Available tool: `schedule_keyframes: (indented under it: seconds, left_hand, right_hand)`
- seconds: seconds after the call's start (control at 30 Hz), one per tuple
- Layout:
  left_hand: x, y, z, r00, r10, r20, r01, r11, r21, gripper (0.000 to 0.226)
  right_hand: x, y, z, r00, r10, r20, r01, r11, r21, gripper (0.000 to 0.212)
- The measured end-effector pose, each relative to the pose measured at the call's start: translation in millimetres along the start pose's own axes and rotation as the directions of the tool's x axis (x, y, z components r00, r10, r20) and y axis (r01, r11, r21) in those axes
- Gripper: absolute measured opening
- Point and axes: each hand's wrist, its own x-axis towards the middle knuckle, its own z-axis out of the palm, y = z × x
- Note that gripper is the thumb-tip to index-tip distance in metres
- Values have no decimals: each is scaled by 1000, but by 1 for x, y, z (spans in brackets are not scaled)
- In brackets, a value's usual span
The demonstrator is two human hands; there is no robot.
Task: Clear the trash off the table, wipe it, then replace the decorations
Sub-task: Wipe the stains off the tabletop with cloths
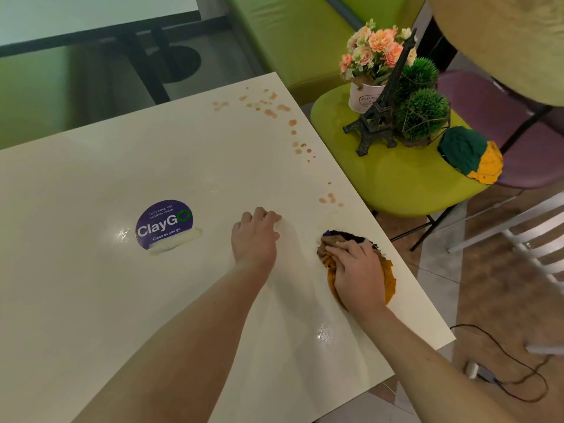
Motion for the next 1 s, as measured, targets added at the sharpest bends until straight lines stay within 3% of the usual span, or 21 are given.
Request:
schedule_keyframes:
  seconds: [0.23,0.47,0.63,0.7,0.87,1.0]
  left_hand:
    - [0,0,0,1000,15,-8,-15,1000,3,35]
    - [-1,-1,-1,1000,12,26,-11,1000,-18,35]
    - [-1,-4,1,999,19,49,-19,1000,-9,36]
    - [-1,-4,1,998,13,54,-12,1000,-22,35]
    - [-1,-1,0,997,16,78,-15,1000,-15,37]
    - [-1,-3,-1,996,22,82,-19,999,-30,36]
  right_hand:
    - [52,-9,13,987,151,60,-154,986,60,34]
    - [1,2,-1,999,-21,25,17,986,166,29]
    - [55,14,5,969,243,47,-246,967,64,28]
    - [48,-10,9,978,194,79,-201,975,91,28]
    - [12,-22,10,994,-101,46,94,987,130,32]
    - [51,-14,13,994,92,57,-96,993,65,29]
